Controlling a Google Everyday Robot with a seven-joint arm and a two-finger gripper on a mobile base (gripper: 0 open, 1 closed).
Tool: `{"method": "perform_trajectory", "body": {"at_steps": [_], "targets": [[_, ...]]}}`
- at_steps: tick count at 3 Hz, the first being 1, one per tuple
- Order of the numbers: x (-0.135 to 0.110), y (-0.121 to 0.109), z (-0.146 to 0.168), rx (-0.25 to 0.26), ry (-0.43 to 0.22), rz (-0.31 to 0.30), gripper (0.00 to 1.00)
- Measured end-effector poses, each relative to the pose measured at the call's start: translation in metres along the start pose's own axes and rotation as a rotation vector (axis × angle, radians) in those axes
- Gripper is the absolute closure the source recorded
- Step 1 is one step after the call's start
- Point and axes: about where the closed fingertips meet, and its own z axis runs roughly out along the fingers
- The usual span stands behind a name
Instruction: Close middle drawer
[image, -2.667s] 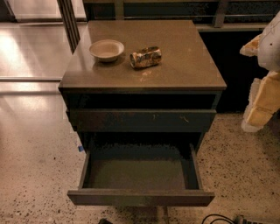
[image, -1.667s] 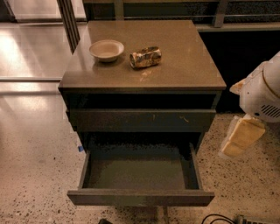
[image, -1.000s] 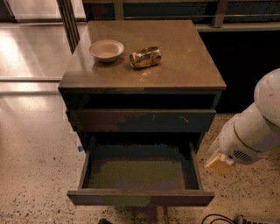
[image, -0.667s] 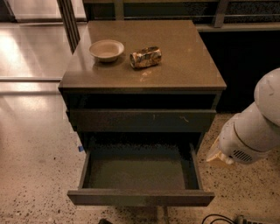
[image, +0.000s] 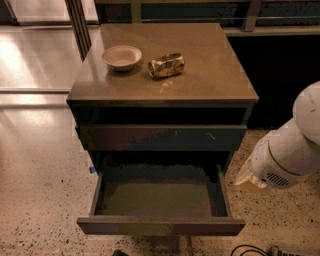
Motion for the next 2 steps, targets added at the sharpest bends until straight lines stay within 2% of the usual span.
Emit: {"method": "perform_trajectory", "body": {"at_steps": [1, 2], "targets": [[-0.009, 0.02, 0.032, -0.033, -0.047, 0.014, 1.0], [-0.022, 0.053, 0.085, -0.092, -0.085, 0.019, 1.0]]}}
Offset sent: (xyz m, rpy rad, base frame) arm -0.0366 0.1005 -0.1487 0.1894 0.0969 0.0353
